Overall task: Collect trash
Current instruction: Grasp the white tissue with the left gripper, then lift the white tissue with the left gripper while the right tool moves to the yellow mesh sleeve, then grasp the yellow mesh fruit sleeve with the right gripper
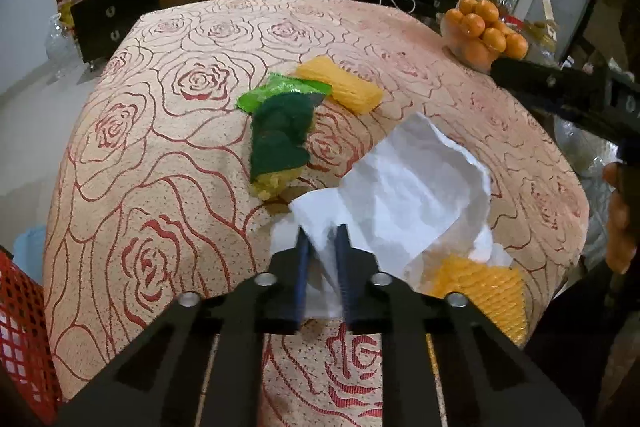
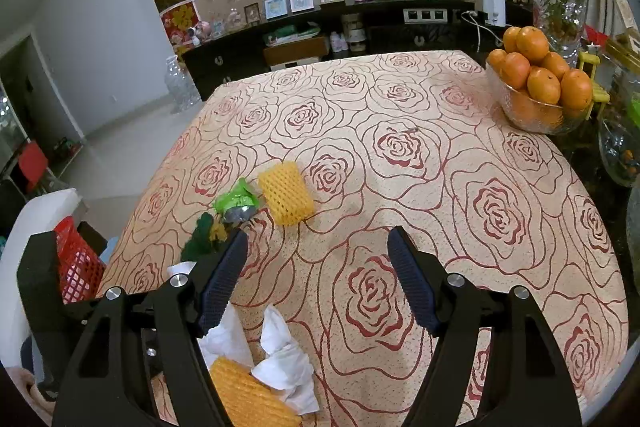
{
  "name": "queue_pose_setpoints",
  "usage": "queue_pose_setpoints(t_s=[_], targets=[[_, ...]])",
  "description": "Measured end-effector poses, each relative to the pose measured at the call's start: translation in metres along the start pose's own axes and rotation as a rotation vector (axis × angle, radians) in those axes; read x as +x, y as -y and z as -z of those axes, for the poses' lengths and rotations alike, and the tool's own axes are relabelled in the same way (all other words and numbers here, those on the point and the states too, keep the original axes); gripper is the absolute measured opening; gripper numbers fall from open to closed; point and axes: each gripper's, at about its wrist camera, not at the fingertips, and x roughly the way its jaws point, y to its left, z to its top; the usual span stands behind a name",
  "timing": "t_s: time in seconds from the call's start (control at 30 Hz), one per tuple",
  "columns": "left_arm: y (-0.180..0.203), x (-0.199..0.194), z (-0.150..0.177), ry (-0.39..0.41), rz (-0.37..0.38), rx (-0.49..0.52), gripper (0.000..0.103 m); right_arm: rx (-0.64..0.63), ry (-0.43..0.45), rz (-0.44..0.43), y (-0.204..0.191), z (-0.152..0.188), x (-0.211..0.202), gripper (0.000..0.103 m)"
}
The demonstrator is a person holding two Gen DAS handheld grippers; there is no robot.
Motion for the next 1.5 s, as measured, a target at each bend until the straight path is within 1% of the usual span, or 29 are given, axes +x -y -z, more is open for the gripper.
queue_pose_setpoints(t_s=[0.03, 0.17, 0.3, 0.47, 0.63, 0.8, 1.03, 1.13, 1.2, 1.23, 1.3, 1.4, 1.5], targets=[[-0.001, -0.002, -0.001, 0.005, 0.003, -0.003, 0.005, 0.000, 0.000, 0.000, 0.000, 0.000, 0.000, 0.070], [-0.012, -0.024, -0.005, 0.067, 0.015, -0.042, 0.005, 0.006, 0.001, 0.000, 0.002, 0.000, 0.001, 0.070], [-0.026, -0.043, -0.007, 0.116, 0.010, -0.084, 0.005, 0.005, -0.004, -0.001, 0.002, 0.001, 0.002, 0.070], [-0.044, -0.056, -0.010, 0.147, -0.015, -0.125, 0.005, -0.017, -0.016, -0.003, -0.003, 0.004, 0.004, 0.070], [-0.059, -0.067, -0.009, 0.175, -0.035, -0.153, 0.005, -0.071, -0.011, -0.011, -0.012, 0.011, -0.002, 0.070], [-0.073, -0.083, -0.009, 0.214, -0.038, -0.187, 0.005, -0.150, -0.022, -0.048, -0.026, 0.037, -0.010, 0.070], [-0.088, -0.100, -0.004, 0.249, -0.040, -0.226, 0.005, -0.307, -0.083, -0.154, -0.057, 0.081, -0.018, 0.070], [-0.093, -0.105, -0.002, 0.256, -0.040, -0.236, 0.005, -0.366, -0.105, -0.186, -0.070, 0.093, -0.020, 0.069], [-0.094, -0.106, -0.001, 0.259, -0.040, -0.238, 0.005, -0.395, -0.126, -0.206, -0.077, 0.099, -0.019, 0.065], [-0.095, -0.107, -0.001, 0.260, -0.040, -0.239, 0.005, -0.409, -0.143, -0.210, -0.080, 0.101, -0.015, 0.064], [-0.096, -0.109, 0.000, 0.262, -0.042, -0.239, 0.005, -0.420, -0.167, -0.205, -0.083, 0.105, -0.011, 0.057], [-0.097, -0.110, 0.001, 0.264, -0.046, -0.240, 0.005, -0.419, -0.201, -0.178, -0.083, 0.108, -0.001, 0.052], [-0.098, -0.112, 0.002, 0.268, -0.051, -0.240, 0.005, -0.436, -0.198, -0.143, -0.082, 0.109, 0.004, 0.049]])
